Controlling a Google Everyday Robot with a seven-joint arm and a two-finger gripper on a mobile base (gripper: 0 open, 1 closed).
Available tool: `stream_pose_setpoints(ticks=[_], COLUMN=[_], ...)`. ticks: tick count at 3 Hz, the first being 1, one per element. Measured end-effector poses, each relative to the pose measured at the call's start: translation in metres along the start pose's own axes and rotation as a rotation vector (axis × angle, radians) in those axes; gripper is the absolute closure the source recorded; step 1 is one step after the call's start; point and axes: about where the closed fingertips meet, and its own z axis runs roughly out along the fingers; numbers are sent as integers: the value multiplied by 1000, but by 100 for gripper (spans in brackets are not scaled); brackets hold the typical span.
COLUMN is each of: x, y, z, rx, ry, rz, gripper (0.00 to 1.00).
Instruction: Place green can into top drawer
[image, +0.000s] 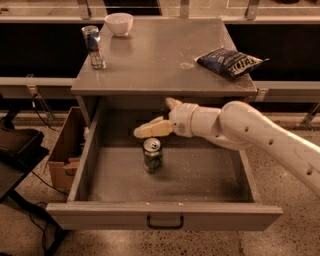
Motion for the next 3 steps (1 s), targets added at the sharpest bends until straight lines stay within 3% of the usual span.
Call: stream_pose_setpoints(ticks=[1, 3], x=[-33, -22], y=[-9, -6], z=[-13, -11], rx=[-2, -2], ry=[27, 27], rz=[-31, -31], gripper=[0, 2])
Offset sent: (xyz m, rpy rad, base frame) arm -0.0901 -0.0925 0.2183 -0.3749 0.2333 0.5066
